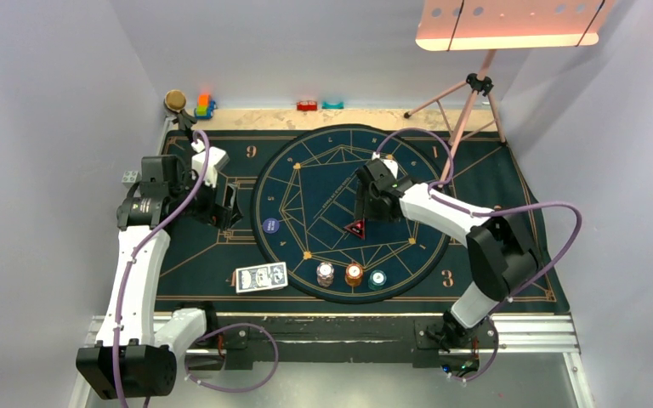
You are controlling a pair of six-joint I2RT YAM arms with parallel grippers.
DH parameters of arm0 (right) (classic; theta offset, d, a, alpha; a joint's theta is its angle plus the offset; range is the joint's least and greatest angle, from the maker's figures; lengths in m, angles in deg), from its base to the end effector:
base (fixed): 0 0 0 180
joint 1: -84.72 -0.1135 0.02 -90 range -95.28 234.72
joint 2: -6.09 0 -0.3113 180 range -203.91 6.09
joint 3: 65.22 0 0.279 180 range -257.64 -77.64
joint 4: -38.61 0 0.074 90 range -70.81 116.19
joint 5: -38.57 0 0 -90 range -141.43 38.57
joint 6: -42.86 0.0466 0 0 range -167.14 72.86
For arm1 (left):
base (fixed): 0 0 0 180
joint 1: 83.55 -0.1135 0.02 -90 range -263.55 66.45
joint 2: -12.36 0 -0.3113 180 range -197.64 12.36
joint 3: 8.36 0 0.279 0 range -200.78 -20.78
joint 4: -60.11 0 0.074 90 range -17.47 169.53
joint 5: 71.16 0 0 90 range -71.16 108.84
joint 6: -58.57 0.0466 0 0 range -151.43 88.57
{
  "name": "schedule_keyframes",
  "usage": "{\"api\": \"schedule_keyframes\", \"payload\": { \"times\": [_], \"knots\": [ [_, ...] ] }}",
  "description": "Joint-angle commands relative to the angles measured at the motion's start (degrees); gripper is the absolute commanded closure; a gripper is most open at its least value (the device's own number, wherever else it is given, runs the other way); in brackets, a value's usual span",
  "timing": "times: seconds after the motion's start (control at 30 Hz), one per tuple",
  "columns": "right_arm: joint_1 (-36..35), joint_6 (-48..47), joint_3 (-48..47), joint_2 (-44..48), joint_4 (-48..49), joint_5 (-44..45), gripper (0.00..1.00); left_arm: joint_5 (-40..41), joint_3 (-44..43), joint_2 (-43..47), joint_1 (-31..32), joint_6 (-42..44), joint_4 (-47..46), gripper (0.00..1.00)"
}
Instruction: Distribute texas hold em gaming equipment
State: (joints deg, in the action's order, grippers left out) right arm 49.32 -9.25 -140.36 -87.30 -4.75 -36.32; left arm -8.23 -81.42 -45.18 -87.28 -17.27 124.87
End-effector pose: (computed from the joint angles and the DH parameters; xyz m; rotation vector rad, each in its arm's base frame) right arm 0.3004 0.1986 0.2322 0.1431 2.5860 0.1153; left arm 0.1981 -0.0083 0.3633 0.4211 2.3111 -0.4213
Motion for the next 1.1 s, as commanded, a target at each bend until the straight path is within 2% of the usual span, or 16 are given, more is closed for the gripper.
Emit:
{"api": "schedule_keyframes", "payload": {
  "times": [0.0,0.5,0.73,0.97,1.07],
  "knots": [
    [0.2,1.9,-0.5,-1.1,1.7,2.1,0.32,-1.8,-2.3,0.0,-0.3,0.3,0.4,0.0],
    [3.8,2.5,-4.4,-10.5,3.8,-2.6,0.41,-1.9,-3.0,0.3,-0.3,-0.7,0.0,0.0],
    [4.0,2.1,-7.2,-13.6,3.4,-3.3,0.57,-1.3,-3.9,0.5,-0.3,-0.7,0.1,0.0],
    [5.6,1.0,-12.4,-17.1,2.4,-2.4,0.68,-0.6,-3.3,0.6,-0.3,-0.5,-0.2,0.0],
    [6.9,-0.3,-17.7,-20.4,1.1,-1.9,0.69,-0.2,-3.2,0.4,-0.3,-0.4,-0.1,0.0]
  ]
}}
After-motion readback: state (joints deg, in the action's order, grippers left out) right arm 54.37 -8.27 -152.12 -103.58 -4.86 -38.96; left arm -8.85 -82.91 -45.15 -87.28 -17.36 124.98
